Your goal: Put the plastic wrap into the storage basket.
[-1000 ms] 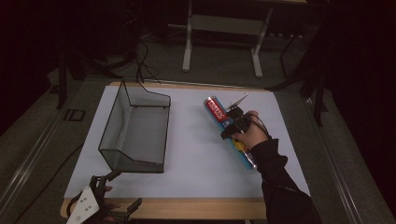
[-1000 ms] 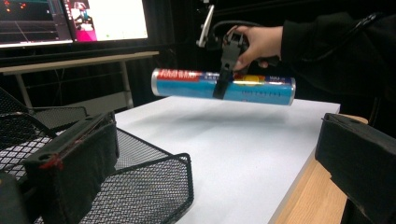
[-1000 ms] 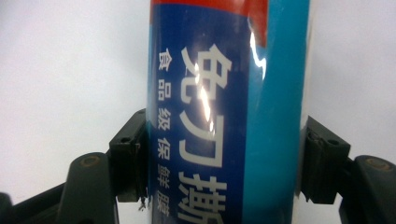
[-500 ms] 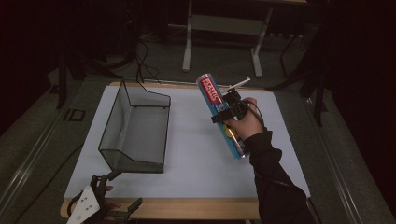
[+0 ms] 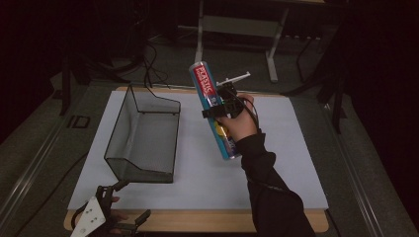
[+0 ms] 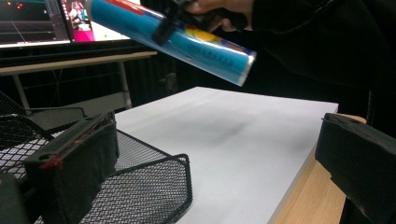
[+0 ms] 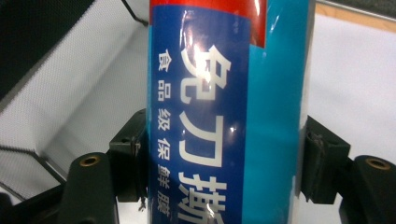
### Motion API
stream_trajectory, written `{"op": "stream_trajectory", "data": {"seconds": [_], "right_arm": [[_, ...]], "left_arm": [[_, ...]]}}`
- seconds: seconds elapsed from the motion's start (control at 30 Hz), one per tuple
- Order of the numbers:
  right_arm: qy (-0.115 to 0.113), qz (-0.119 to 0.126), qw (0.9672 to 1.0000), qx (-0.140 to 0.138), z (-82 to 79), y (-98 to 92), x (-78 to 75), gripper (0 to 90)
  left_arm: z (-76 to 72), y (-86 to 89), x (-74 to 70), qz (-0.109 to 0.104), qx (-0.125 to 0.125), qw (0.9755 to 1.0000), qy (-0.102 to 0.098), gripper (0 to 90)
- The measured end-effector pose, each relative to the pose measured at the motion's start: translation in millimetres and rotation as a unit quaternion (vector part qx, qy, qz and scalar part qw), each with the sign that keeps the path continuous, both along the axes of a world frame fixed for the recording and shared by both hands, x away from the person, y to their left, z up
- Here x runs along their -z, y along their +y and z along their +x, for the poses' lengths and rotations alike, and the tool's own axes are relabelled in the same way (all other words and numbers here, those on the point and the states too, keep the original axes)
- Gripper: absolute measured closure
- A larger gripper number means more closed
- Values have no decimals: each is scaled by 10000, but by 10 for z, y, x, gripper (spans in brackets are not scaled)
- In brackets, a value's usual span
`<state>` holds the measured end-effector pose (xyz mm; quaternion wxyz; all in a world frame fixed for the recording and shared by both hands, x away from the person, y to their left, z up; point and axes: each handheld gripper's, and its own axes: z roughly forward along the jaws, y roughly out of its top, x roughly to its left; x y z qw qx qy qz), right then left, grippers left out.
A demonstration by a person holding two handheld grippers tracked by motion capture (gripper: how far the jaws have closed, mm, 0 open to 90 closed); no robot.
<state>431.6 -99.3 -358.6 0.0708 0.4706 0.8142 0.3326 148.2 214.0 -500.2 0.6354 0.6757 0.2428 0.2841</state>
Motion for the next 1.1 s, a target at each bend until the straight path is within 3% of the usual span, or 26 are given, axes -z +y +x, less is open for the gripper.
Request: {"op": "stream_trajectory", "data": {"seconds": [0.13, 0.27, 0.47, 0.57, 0.6, 0.63, 0.77, 0.9, 1.0, 1.1], "right_arm": [[-94, 243, 9996, 93, 9, 106, -45, 318], [-208, 755, 9965, 299, 3, 273, -117, 318], [-268, 999, 9939, 371, -8, 471, -158, 318], [-286, 1362, 9895, 394, -10, 621, -149, 319], [-286, 1362, 9895, 394, -10, 621, -149, 319], [-203, 1644, 9853, 422, -11, 698, -134, 318], [-317, 1681, 9843, 427, -40, 868, -105, 318], [-333, 2007, 9781, 441, -66, 1009, -11, 318], [-376, 2063, 9766, 471, -82, 1082, 48, 318], [-357, 2218, 9724, 630, -101, 1193, 196, 318]], "left_arm": [[-1, -3, 1, 2, 7, 10000, -1, 2], [0, 0, 1, -7, 16, 10000, -3, 2], [-1, 0, -1, -12, 35, 10000, -5, 2], [-1, -2, -1, 6, 56, 10000, -6, 2], [-1, -2, -1, 6, 56, 10000, -6, 2], [-1, -2, -2, 10, 66, 10000, -13, 2], [-2, 4, -4, -5, 67, 10000, -24, 2], [-4, 8, -7, -3, 74, 10000, -28, 2], [-9, 7, -9, -7, 82, 10000, -36, 2], [-11, 10, -11, -15, 89, 9999, -45, 2]]}}
